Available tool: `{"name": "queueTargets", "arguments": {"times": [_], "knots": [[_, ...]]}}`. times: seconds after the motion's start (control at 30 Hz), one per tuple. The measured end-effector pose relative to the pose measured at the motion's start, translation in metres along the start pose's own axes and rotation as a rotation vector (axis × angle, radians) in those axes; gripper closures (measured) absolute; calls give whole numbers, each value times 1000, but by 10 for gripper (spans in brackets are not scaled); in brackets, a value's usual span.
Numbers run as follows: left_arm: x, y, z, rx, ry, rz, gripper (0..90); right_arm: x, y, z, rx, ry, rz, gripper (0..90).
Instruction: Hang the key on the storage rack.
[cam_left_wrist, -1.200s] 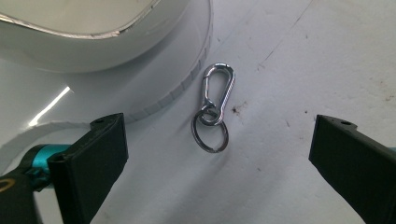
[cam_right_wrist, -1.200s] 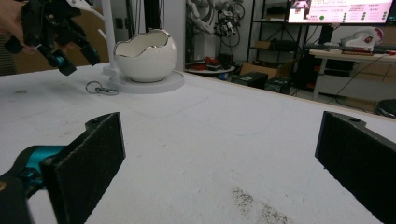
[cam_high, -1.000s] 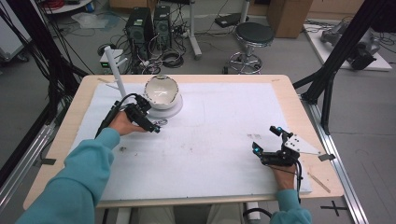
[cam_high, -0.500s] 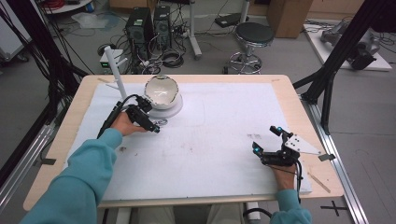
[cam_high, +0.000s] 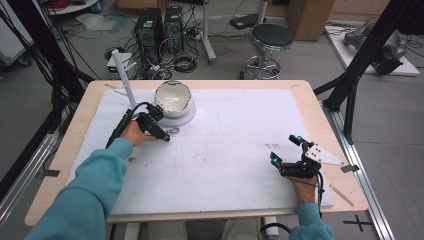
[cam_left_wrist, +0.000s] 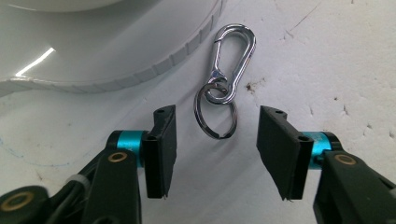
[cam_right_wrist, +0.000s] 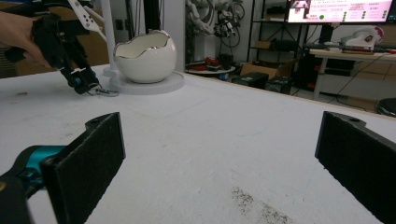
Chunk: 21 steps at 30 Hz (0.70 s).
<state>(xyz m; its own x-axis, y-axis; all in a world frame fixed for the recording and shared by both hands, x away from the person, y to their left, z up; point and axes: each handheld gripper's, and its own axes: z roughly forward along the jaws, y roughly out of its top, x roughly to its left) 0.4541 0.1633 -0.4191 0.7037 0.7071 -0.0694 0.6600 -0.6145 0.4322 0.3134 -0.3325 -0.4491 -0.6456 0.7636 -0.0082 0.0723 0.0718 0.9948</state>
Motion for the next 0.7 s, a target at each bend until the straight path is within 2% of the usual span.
{"name": "queueTargets", "arguments": {"times": [0.2, 0.47, 0.7], "knots": [[-1, 1, 1, -8, 0, 11, 565, 0, 0, 0, 3, 2, 3, 7], [-2, 2, 0, -31, -1, 3, 683, 0, 0, 0, 1, 2, 0, 7], [-2, 2, -2, -44, -4, -12, 730, 0, 0, 0, 2, 2, -2, 7]]}}
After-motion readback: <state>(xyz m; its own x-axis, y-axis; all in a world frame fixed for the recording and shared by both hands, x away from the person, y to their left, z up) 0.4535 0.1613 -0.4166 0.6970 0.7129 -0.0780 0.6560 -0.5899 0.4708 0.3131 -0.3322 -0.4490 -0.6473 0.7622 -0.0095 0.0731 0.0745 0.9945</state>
